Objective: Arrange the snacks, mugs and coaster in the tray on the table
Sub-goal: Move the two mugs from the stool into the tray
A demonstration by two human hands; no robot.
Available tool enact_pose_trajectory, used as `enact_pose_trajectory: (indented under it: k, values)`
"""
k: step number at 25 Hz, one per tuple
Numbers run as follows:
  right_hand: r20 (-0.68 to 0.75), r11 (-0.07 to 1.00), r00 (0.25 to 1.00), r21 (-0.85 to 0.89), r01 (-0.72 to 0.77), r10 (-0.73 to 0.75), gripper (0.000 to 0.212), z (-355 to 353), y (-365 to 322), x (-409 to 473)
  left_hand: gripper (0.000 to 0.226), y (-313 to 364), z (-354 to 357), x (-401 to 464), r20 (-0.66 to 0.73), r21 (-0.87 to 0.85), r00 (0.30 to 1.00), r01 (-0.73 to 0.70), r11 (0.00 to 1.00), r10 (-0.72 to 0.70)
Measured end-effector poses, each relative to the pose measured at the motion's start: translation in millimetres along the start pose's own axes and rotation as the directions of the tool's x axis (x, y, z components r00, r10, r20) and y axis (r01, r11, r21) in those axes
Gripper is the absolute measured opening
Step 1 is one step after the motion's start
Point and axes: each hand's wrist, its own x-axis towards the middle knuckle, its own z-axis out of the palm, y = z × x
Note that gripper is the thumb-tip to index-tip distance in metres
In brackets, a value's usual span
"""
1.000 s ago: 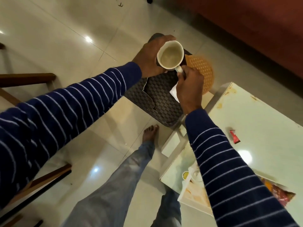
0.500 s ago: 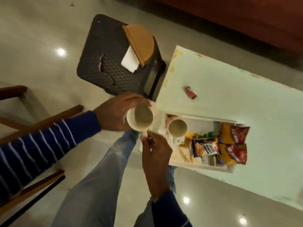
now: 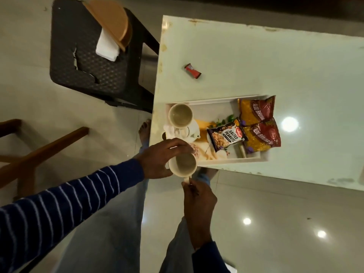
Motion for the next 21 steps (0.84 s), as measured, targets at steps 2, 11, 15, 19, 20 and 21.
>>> enact_pose_trajectory:
  k: [2,11,15,19,20,21]
  values:
    - [0.036,1.0,0.999,0.004,-0.027,0.027,0.015,4.3,8.3,10.0,0.08,-1.2,3.4,7.2,-0.022,0.005,1.0,0.009,1.0,-0.009]
    - [-0.004,0.994,0.994,0.029,-0.109,0.109,0.011,25.3,23.8,32.2,0.09,-14.9,21.3,24.2,0.021,0.031,0.998,0.062,0.998,-0.063]
    - [0.023,0.992,0.992,-0.005,-0.127,0.127,0.012,31.5,27.0,41.2,0.096,-21.6,25.1,25.4,0.023,0.062,0.995,0.092,0.994,-0.094]
    - [0.017,0.994,0.994,-0.017,-0.111,0.111,0.011,35.3,28.7,46.1,0.094,-26.2,26.9,27.0,0.044,0.127,0.993,0.105,0.986,-0.112]
    - [0.018,0.993,0.993,-0.021,-0.116,0.116,0.011,37.3,28.1,47.5,0.092,-28.1,26.5,27.0,0.051,0.138,0.991,0.119,0.983,-0.127]
    - [0.019,0.992,0.992,-0.024,-0.121,0.122,0.011,39.3,28.1,48.5,0.091,-29.9,26.5,27.1,0.058,0.147,0.988,0.132,0.98,-0.142]
